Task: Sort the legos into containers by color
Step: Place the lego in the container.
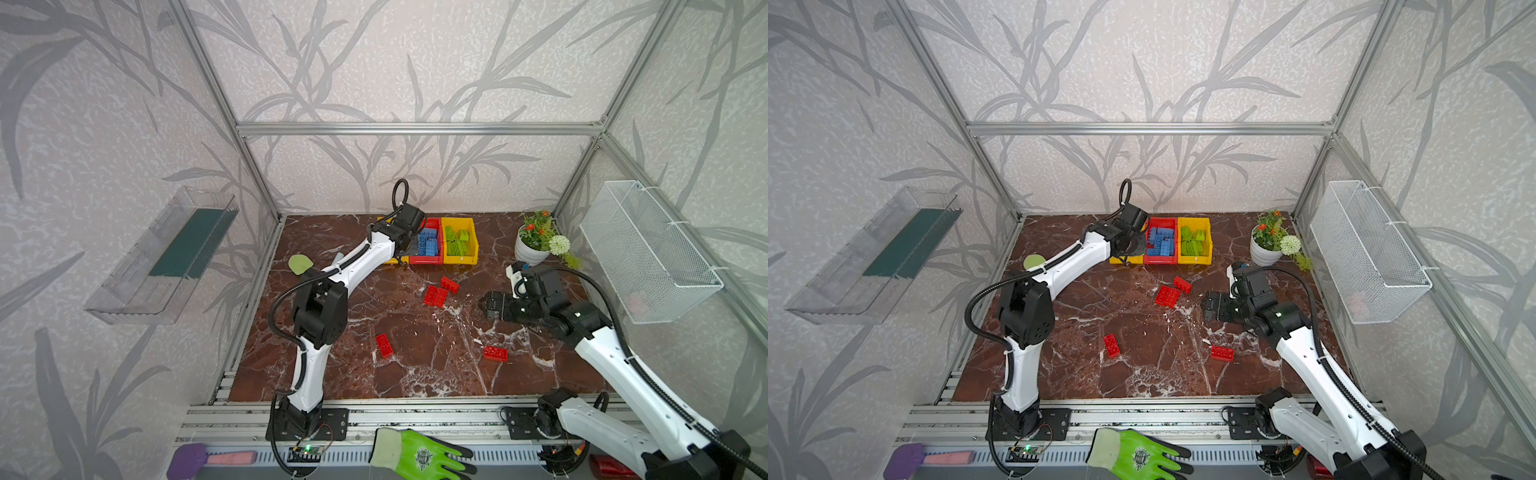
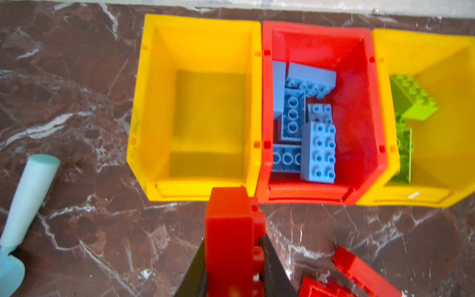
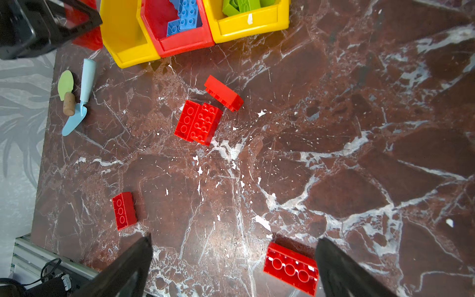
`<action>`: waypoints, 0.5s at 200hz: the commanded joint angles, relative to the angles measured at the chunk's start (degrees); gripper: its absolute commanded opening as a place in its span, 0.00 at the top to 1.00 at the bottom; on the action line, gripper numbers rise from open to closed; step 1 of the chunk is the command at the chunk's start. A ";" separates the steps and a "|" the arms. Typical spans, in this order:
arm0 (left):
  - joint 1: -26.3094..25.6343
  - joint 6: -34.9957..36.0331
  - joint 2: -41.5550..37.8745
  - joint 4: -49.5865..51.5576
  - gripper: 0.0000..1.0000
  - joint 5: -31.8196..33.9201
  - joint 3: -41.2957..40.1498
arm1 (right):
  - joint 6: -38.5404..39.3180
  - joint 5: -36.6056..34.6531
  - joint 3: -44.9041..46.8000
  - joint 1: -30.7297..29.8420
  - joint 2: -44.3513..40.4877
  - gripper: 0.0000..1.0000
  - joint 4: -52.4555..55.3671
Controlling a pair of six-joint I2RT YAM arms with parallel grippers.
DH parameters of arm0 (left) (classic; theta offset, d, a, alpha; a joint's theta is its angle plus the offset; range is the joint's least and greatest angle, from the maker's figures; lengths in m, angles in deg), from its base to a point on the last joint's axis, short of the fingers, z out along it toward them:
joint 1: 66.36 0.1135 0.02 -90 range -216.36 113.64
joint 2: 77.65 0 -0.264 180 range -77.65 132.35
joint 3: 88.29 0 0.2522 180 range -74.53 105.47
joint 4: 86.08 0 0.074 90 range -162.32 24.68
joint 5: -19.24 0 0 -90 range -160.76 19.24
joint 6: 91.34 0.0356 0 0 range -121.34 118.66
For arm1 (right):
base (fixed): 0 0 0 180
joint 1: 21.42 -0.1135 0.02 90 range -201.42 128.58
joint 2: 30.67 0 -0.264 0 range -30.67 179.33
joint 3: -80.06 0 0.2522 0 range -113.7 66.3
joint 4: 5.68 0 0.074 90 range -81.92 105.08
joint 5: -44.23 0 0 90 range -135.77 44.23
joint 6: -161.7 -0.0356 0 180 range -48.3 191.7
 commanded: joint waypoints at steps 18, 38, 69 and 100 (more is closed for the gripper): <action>3.16 3.74 10.94 8.47 0.97 0.73 14.79 | 1.29 1.13 -2.79 -0.21 4.34 0.01 -2.32; 4.28 4.19 15.88 11.35 0.97 -0.10 22.77 | 1.97 0.43 -4.15 -0.13 6.55 0.01 -2.27; 5.19 4.45 23.08 15.23 0.94 -0.77 34.23 | 2.95 -0.52 -6.78 0.04 9.64 0.01 -2.02; 5.98 4.59 25.51 13.08 0.80 -1.30 35.67 | 3.51 -0.60 -8.70 0.22 12.40 0.01 -1.82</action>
